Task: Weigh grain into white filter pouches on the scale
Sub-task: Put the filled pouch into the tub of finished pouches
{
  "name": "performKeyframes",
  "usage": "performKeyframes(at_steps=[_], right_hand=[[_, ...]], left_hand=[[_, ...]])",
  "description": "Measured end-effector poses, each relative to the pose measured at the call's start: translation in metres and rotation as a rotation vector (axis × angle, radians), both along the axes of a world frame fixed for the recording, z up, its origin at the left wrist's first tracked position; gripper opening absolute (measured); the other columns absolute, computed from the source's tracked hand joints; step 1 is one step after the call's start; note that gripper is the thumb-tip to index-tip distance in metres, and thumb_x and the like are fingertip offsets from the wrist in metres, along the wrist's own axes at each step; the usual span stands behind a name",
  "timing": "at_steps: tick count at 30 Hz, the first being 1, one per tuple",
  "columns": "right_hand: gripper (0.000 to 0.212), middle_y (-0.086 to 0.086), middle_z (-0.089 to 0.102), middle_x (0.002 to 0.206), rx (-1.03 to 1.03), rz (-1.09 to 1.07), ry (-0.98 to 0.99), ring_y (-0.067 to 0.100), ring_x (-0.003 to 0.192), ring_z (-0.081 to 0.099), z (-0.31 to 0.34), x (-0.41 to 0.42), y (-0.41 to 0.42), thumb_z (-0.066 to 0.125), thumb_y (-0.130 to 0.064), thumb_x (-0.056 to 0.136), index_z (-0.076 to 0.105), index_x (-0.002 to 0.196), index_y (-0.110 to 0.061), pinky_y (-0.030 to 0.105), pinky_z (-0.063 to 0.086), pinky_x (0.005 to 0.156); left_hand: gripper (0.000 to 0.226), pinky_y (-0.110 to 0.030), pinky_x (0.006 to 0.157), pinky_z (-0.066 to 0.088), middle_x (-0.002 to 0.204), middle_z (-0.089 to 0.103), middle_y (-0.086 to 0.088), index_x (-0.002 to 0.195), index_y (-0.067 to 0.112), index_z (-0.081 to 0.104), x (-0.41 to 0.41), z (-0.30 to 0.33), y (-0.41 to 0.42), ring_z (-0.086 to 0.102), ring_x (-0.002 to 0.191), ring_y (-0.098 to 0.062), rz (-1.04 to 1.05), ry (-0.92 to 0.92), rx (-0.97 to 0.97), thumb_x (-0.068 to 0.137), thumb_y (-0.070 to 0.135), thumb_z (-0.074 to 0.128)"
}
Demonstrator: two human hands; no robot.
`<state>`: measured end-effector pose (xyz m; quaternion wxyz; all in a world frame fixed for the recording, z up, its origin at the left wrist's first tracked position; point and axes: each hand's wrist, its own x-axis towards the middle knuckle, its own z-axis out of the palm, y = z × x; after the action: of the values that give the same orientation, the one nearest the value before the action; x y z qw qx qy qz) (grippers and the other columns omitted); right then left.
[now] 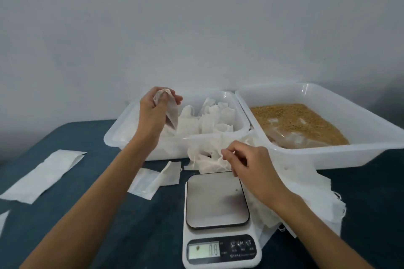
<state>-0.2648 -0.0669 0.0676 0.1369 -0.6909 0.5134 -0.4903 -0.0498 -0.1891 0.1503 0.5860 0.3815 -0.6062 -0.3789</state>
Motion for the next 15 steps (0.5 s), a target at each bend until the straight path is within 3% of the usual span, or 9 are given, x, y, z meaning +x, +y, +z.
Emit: performKeyframes(at_steps=[4, 7, 9, 12, 15], right_hand=[[0.025, 0.001, 0.053, 0.051, 0.028, 0.02, 0.031, 0.021, 0.046, 0.052, -0.011, -0.001, 0.001, 0.057, -0.043, 0.1, 0.061, 0.08, -0.028, 0.043, 0.049, 0.056], [0.025, 0.001, 0.053, 0.05, 0.044, 0.012, 0.014, 0.023, 0.048, 0.053, -0.012, -0.005, 0.003, 0.056, -0.043, 0.1, 0.061, 0.081, -0.027, 0.046, 0.049, 0.058], [0.025, 0.002, 0.054, 0.051, 0.048, 0.017, 0.015, 0.023, 0.049, 0.054, -0.012, -0.005, 0.003, 0.057, -0.042, 0.1, 0.062, 0.081, -0.026, 0.046, 0.05, 0.059], [0.023, 0.002, 0.055, 0.051, 0.023, 0.02, 0.001, 0.022, 0.048, 0.054, -0.011, -0.007, 0.004, 0.057, -0.04, 0.1, 0.062, 0.081, -0.028, 0.044, 0.05, 0.058], [0.021, 0.001, 0.055, 0.05, 0.003, 0.028, -0.027, 0.02, 0.045, 0.052, -0.008, -0.007, 0.005, 0.058, -0.037, 0.1, 0.062, 0.081, -0.028, 0.045, 0.049, 0.055]], left_hand=[[0.022, -0.022, 0.049, 0.051, 0.092, 0.077, -0.004, 0.105, 0.005, 0.064, 0.005, -0.018, -0.032, 0.071, 0.088, -0.024, 0.081, -0.204, 0.162, 0.108, 0.004, 0.043], [0.019, -0.023, 0.062, 0.051, 0.092, 0.076, 0.002, 0.108, 0.006, 0.068, 0.01, -0.032, -0.04, 0.067, 0.091, -0.021, 0.036, -0.483, 0.244, 0.102, 0.003, 0.05], [0.018, -0.022, 0.067, 0.048, 0.1, 0.073, 0.001, 0.113, 0.011, 0.067, 0.014, -0.03, -0.038, 0.065, 0.093, -0.019, 0.033, -0.559, 0.238, 0.102, 0.007, 0.053], [0.018, -0.013, 0.077, 0.045, 0.105, 0.068, 0.007, 0.123, 0.02, 0.06, 0.027, -0.022, -0.02, 0.063, 0.095, -0.002, 0.188, -0.502, 0.049, 0.105, 0.018, 0.06], [0.01, -0.006, 0.072, 0.044, 0.09, 0.066, 0.011, 0.105, 0.024, 0.058, 0.052, -0.037, 0.017, 0.06, 0.079, 0.004, 0.436, -0.401, -0.228, 0.103, 0.017, 0.064]])
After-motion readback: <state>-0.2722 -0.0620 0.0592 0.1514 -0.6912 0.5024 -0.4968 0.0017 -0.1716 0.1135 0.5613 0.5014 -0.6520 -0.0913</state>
